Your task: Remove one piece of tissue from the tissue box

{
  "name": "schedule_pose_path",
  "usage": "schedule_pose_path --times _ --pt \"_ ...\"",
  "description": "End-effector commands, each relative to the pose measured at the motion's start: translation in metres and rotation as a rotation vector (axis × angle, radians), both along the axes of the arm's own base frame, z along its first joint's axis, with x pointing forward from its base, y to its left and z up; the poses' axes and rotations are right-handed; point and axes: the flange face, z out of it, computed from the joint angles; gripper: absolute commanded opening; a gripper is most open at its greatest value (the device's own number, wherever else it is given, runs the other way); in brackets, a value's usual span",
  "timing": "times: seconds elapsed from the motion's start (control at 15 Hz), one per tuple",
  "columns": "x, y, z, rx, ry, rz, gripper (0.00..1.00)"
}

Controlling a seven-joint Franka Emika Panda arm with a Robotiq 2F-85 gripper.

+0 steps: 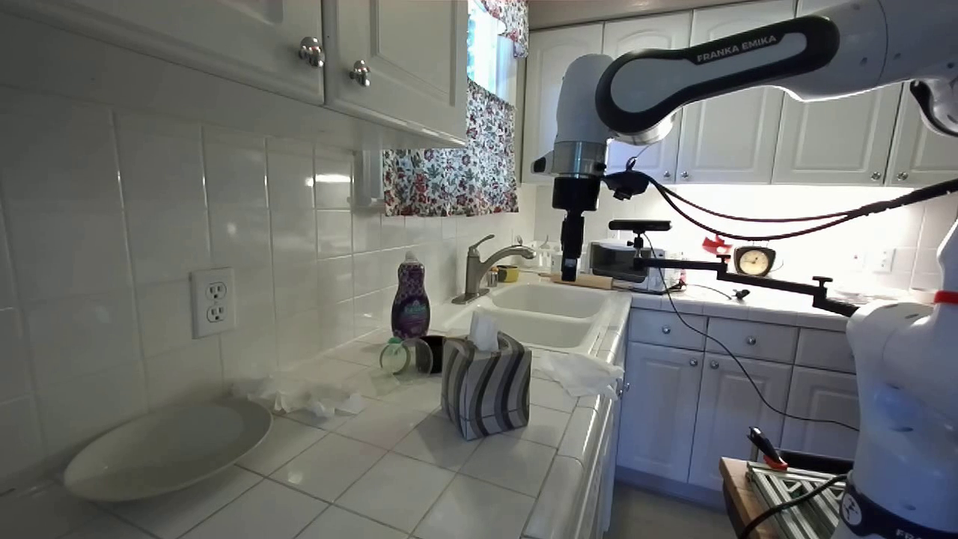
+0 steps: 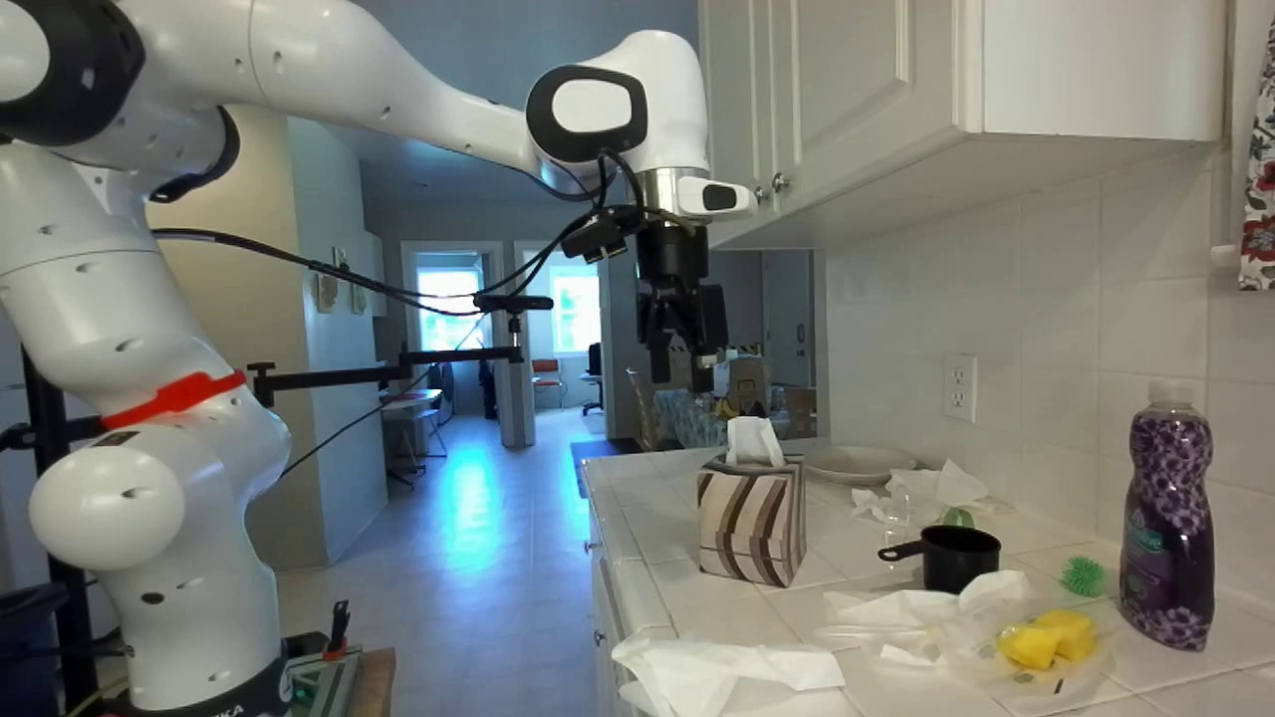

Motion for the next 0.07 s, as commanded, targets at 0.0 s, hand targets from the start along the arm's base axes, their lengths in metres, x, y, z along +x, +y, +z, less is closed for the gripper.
schedule_pose_path --times 0.0 --pt "0.0001 0.0 0.0005 0.0 0.001 0.0 1.0"
